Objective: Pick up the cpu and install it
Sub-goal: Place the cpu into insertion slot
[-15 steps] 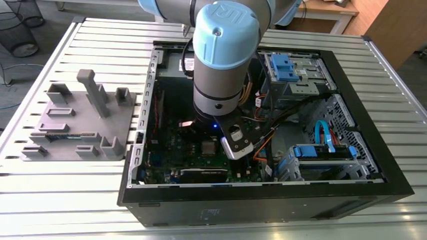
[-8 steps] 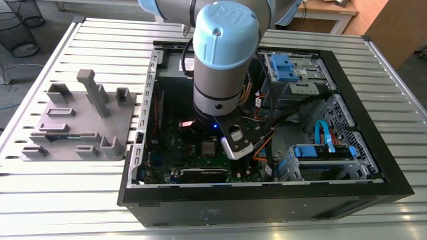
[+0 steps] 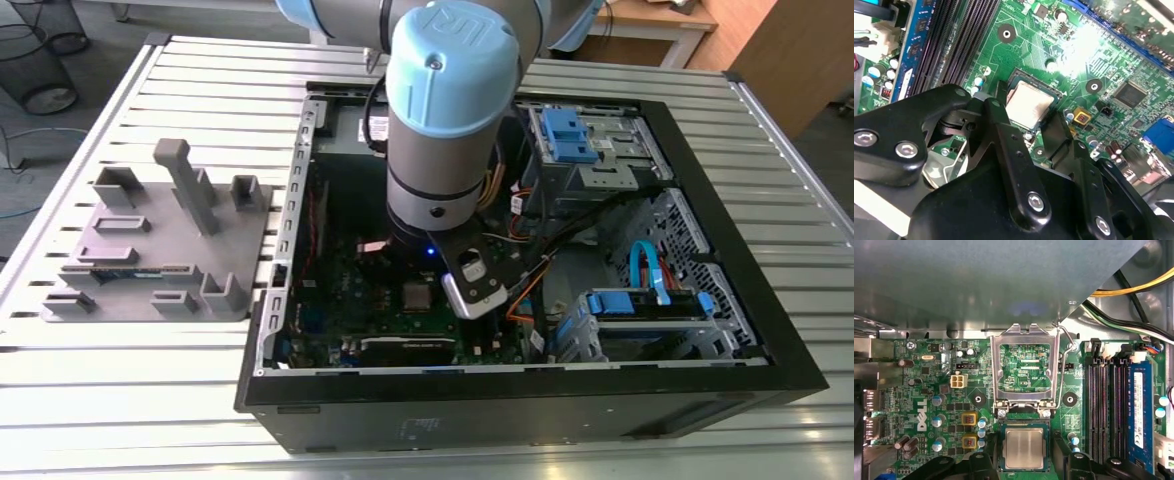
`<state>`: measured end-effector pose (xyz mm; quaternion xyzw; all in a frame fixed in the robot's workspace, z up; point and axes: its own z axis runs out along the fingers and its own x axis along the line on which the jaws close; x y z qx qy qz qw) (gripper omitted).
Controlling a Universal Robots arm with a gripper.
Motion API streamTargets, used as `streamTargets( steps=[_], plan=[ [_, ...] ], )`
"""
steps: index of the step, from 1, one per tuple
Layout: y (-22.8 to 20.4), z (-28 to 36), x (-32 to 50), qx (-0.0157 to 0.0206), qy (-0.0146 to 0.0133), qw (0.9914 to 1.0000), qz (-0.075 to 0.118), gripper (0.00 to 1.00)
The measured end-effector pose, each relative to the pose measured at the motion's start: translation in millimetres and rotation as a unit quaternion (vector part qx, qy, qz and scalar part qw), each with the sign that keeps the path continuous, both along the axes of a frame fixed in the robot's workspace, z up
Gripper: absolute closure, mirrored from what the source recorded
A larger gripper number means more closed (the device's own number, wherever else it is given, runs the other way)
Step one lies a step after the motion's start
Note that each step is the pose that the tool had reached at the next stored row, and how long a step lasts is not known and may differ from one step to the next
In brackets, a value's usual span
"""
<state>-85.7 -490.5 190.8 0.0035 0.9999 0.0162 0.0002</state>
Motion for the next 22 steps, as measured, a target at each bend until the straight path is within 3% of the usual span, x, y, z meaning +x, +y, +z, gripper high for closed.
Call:
streamTargets(
  steps=[9,11,14,22],
  plan=[
    [0.0,1.3,0.0,-0.0004,-0.0001,1.0,0.0,0.45],
    [0.0,1.3,0.0,-0.0005,-0.0001,1.0,0.0,0.47],
    [0.1,1.3,0.0,-0.0006,-0.0001,1.0,0.0,0.6],
    [0.1,1.2,-1.1,-0.0015,-0.0004,1.0,0.0,0.6]
  ],
)
